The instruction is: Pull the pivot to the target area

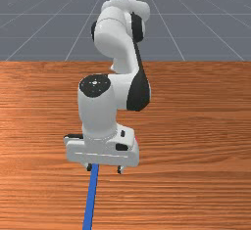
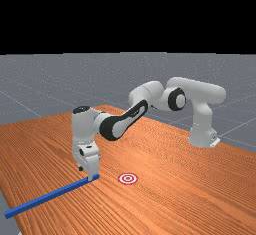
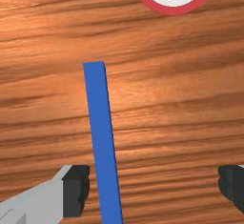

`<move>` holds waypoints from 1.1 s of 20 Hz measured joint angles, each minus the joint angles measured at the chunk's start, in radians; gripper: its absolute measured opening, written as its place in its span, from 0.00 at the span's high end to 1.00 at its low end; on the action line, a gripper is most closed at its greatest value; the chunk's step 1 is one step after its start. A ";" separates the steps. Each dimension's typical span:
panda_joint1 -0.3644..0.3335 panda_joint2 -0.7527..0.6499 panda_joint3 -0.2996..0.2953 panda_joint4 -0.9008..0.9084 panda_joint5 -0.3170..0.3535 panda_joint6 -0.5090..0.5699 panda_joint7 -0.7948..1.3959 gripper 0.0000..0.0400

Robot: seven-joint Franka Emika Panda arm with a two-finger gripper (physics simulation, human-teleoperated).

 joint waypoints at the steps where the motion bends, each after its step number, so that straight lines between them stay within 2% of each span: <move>1: 0.000 0.000 0.000 0.000 0.000 0.000 0.000 0.00; 12: 0.000 0.011 0.001 0.015 0.002 -0.003 -0.002 0.00; 13: 0.033 -0.033 -0.062 -0.041 -0.066 -0.013 0.050 0.00; 15: 0.053 -0.104 -0.090 -0.051 -0.102 -0.086 0.068 0.00; 16: 0.065 -0.111 -0.104 0.005 -0.116 -0.146 0.065 0.00; 17: 0.008 -0.108 -0.007 -0.008 -0.010 -0.099 0.009 0.00; 22: 0.007 -0.069 -0.005 0.015 -0.006 -0.084 0.005 0.00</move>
